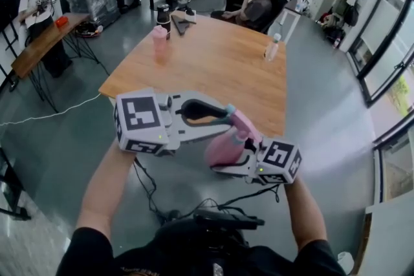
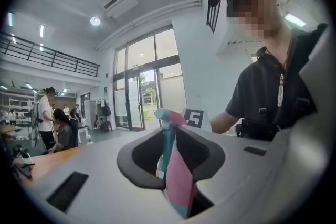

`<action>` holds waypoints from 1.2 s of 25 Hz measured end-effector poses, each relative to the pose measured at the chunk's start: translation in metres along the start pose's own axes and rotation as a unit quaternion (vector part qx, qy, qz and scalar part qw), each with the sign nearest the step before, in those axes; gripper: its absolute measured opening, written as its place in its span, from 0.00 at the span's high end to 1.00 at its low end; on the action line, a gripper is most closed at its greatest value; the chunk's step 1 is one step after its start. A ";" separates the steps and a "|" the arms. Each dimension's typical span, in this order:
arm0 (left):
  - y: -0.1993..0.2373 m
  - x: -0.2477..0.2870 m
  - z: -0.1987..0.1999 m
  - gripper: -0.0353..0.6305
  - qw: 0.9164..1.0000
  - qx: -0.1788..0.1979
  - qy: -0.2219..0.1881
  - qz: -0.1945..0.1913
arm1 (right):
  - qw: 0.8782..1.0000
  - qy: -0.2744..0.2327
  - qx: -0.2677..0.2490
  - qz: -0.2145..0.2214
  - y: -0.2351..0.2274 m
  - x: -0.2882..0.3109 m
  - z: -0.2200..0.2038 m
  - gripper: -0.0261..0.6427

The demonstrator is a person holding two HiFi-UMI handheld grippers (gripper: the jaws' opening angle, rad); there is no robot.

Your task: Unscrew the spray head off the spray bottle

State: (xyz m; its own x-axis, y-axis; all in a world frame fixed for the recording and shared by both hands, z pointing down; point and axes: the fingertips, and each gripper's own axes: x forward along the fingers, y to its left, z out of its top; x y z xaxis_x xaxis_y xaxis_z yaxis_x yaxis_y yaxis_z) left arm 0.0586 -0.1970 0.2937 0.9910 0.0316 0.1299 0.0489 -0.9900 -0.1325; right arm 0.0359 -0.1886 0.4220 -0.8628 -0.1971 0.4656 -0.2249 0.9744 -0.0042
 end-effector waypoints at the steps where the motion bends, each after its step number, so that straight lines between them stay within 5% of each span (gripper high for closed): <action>1: 0.001 0.000 0.001 0.83 1.000 0.000 -0.001 0.006 | 1.000 -0.001 0.005 -0.007 -0.003 -0.001 0.000 0.37; 20: -0.017 0.015 -0.001 0.85 0.997 0.044 0.014 0.069 | 0.993 0.000 0.058 -0.103 -0.048 -0.003 -0.001 0.37; 26: -0.021 0.013 0.005 0.85 0.996 0.071 0.002 0.060 | 0.995 -0.011 0.051 -0.081 -0.040 -0.004 0.002 0.37; 30: -0.018 -0.003 0.007 0.78 1.000 0.006 -0.014 -0.010 | 0.999 -0.018 0.021 -0.024 -0.013 -0.006 0.007 0.37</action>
State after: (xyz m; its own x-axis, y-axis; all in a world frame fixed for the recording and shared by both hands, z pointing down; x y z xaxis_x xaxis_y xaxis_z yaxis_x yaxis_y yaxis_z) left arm 0.0555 -0.1781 0.2890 0.9930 0.0560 0.1043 0.0706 -0.9873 -0.1421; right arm 0.0412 -0.2013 0.4134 -0.8659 -0.2485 0.4341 -0.2851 0.9583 -0.0201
